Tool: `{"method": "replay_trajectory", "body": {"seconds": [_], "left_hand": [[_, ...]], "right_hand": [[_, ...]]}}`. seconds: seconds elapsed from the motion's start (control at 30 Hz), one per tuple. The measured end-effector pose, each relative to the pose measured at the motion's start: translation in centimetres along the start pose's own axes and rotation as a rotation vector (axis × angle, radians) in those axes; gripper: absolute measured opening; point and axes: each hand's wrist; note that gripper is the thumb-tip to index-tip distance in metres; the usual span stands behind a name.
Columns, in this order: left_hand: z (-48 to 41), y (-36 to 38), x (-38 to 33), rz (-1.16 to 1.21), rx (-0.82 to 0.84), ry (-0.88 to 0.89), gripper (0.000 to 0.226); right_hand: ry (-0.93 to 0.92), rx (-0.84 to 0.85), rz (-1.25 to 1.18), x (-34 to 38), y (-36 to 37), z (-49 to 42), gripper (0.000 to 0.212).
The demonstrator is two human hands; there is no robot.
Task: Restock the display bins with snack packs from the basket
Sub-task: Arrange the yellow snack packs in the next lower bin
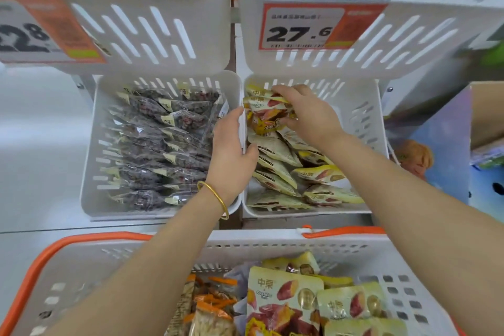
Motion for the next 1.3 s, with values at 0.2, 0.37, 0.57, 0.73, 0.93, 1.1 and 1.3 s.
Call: {"method": "replay_trajectory", "body": {"seconds": [0.2, 0.37, 0.57, 0.73, 0.93, 1.1, 1.3], "left_hand": [[-0.2, 0.1, 0.2, 0.005, -0.018, 0.003, 0.065], [0.0, 0.2, 0.3, 0.011, -0.005, -0.005, 0.063], [0.1, 0.3, 0.2, -0.013, -0.008, -0.012, 0.063], [0.9, 0.4, 0.0, -0.034, -0.052, 0.029, 0.053], [1.0, 0.4, 0.0, -0.033, -0.059, 0.053, 0.05], [1.0, 0.6, -0.1, -0.037, -0.062, 0.037, 0.05], [1.1, 0.6, -0.6, -0.069, -0.101, 0.067, 0.041]], "right_hand": [[0.048, 0.022, 0.221, 0.4, 1.4, 1.5, 0.06], [0.085, -0.007, 0.17, 2.0, 1.1, 1.2, 0.053], [0.147, 0.028, 0.298, 1.6, 2.3, 1.4, 0.071], [0.18, -0.135, 0.23, 2.3, 2.2, 0.1, 0.05], [0.222, -0.205, 0.258, 2.1, 3.0, 1.1, 0.031], [0.193, -0.033, 0.306, 2.9, 2.9, 0.3, 0.047], [0.133, 0.104, 0.336, 1.0, 2.3, 1.8, 0.037]]}}
Point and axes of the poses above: each hand's wrist, its own z-axis away from the middle knuckle, its own y-axis out of the palm, x = y × z, and after that the axes turned 12 degrees about -y, right-handed
